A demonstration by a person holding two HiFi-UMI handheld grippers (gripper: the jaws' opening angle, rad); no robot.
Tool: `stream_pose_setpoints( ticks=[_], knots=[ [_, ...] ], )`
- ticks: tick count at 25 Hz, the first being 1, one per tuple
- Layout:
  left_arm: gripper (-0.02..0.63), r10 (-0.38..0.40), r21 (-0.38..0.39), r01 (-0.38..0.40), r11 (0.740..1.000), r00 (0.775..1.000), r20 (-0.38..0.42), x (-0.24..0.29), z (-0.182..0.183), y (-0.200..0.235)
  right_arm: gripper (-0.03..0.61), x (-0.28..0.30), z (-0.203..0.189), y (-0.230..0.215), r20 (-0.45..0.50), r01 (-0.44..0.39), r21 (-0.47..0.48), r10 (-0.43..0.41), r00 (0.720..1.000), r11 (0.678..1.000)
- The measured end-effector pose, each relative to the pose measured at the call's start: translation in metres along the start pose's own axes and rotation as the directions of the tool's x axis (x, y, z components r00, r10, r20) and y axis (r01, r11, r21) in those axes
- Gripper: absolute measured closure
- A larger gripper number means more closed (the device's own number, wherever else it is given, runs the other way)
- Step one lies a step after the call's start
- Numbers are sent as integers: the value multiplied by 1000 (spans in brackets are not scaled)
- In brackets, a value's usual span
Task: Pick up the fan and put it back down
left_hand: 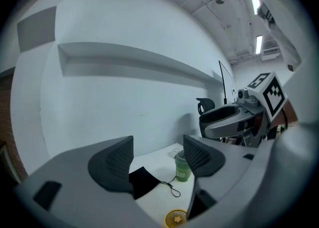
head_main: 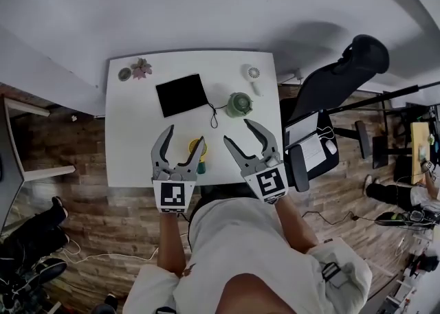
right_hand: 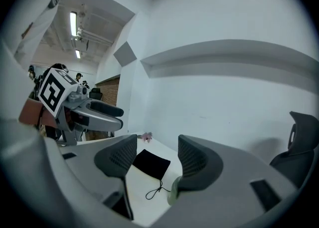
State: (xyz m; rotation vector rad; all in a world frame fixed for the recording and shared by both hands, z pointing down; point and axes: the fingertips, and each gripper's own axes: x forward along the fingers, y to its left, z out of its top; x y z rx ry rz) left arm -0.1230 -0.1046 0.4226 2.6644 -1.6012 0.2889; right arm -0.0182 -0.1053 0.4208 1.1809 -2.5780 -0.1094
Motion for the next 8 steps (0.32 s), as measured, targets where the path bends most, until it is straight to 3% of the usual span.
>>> stream_pose_setpoints(
  ticks=[8],
  knots=[
    [313, 61, 27, -62, 998, 998, 23, -19, 32, -45, 321, -51, 18, -12, 67, -22, -24, 23, 997, 999]
  ],
)
